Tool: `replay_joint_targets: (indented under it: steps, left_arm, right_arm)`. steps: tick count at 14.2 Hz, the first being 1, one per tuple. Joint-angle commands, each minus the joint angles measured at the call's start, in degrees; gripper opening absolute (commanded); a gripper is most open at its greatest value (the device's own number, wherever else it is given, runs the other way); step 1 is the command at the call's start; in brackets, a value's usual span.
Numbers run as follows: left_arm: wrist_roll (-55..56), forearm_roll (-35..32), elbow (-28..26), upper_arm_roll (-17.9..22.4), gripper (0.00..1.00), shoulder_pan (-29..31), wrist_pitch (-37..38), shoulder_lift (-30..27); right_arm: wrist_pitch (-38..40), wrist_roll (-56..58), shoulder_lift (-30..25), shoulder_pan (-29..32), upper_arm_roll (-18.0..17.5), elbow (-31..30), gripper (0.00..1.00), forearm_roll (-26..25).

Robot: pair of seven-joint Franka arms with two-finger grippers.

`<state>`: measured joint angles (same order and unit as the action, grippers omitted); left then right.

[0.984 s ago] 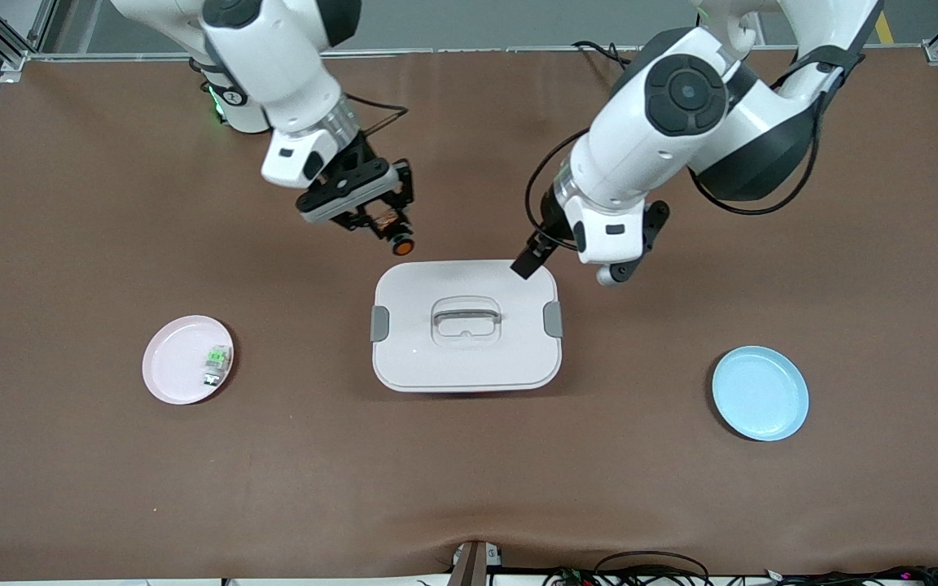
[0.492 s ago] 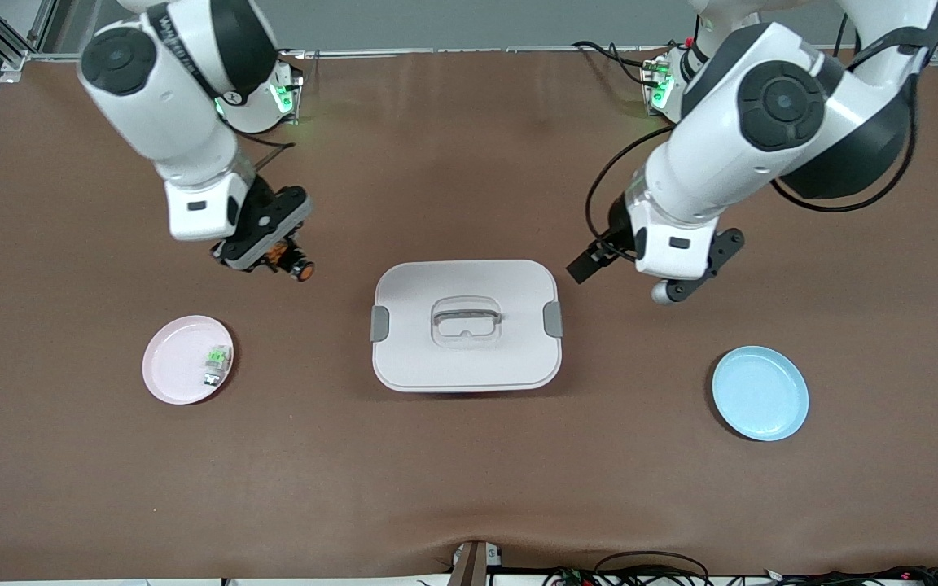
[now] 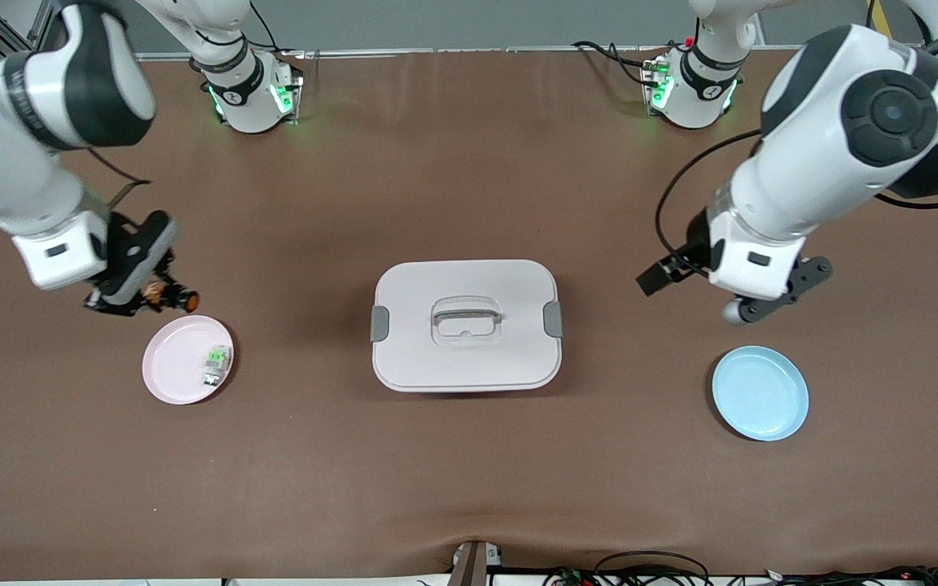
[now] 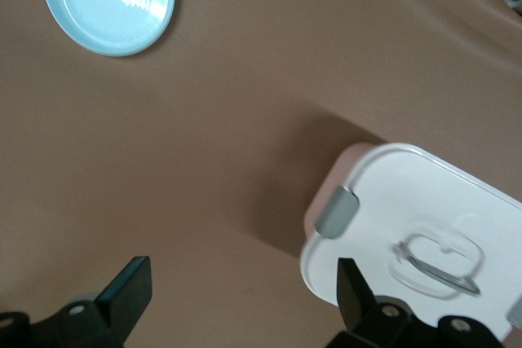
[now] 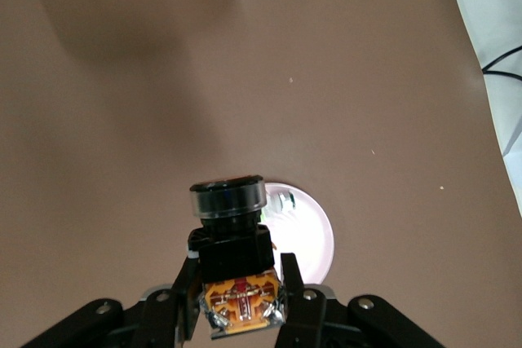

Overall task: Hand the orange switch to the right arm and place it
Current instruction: 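Carry the switch with the right gripper while the left gripper withdraws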

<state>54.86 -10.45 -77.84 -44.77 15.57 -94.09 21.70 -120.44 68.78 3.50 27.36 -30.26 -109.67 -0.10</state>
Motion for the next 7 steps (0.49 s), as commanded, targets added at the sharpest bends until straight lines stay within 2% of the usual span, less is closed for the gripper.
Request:
replay_joint_targets:
  steps: [1,4,7]
  left_arm:
    - [-3.6,-3.8,-0.3,-0.4,1.0,3.0,0.8,-1.5]
    - [-5.8,-4.9,-0.3,-0.3,1.0,5.0,0.8,-1.9]
    - [-10.9,-5.0,-0.3,-0.3,1.0,7.7,1.1,-2.1]
  right_arm:
    - [-4.9,7.9,3.0,5.0,-1.5,-2.0,0.0,-1.0]
    - [-8.5,12.9,9.7,9.5,-1.5,-2.7,0.0,-1.0]
    - [-13.2,17.4,15.5,11.0,-1.3,-2.7,0.0,-1.2]
